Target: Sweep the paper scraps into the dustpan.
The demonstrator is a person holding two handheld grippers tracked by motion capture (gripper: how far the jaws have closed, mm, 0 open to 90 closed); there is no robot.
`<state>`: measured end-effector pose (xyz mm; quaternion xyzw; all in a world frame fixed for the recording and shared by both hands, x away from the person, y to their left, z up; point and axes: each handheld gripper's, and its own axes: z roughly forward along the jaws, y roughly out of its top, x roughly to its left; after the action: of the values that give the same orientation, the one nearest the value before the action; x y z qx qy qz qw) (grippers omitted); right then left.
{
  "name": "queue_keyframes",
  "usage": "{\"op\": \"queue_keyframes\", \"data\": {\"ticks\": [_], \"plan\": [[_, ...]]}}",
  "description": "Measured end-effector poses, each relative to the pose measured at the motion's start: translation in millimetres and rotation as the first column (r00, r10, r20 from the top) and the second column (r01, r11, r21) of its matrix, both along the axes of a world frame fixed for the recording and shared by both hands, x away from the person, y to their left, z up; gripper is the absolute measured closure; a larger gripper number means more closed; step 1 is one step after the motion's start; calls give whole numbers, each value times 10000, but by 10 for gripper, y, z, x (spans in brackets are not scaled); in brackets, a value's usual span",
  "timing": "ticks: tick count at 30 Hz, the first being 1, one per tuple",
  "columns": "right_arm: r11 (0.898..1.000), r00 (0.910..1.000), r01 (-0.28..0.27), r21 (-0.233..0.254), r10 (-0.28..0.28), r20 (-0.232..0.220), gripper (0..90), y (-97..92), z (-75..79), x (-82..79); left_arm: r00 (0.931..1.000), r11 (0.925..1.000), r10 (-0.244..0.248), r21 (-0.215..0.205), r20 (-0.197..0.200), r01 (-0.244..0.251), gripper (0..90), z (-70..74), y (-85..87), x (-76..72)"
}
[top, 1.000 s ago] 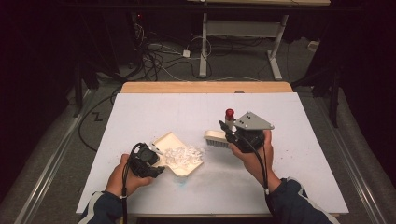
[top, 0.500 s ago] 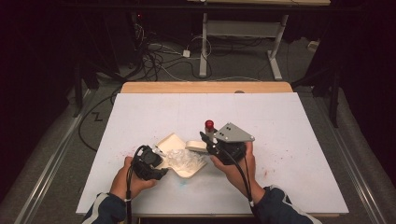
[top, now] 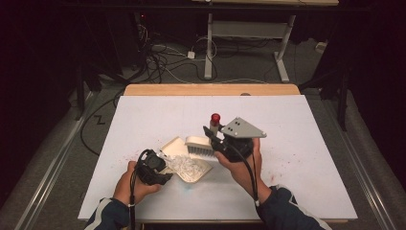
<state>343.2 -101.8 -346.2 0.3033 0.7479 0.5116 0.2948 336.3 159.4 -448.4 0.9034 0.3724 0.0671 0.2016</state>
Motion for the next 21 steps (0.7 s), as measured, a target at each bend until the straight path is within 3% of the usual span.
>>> {"op": "queue_keyframes", "data": {"ticks": [5,11,16,21], "plan": [[9967,9960,810,-74,-806,384,698,-82,11,267,10000,10000,-48,-39,-83,47,633,1,16,2],[9901,9903,1365,-333,-1356,287,698,6,-179,614,9999,9999,-118,112,-120,119,633,27,42,-16],[9944,9951,990,-359,-989,25,697,102,-264,630,9995,9999,-119,-36,-310,118,633,58,122,-54],[9976,9992,401,-565,-400,34,697,188,-302,512,9989,9998,-19,-222,-477,8,633,41,180,-70]]}}
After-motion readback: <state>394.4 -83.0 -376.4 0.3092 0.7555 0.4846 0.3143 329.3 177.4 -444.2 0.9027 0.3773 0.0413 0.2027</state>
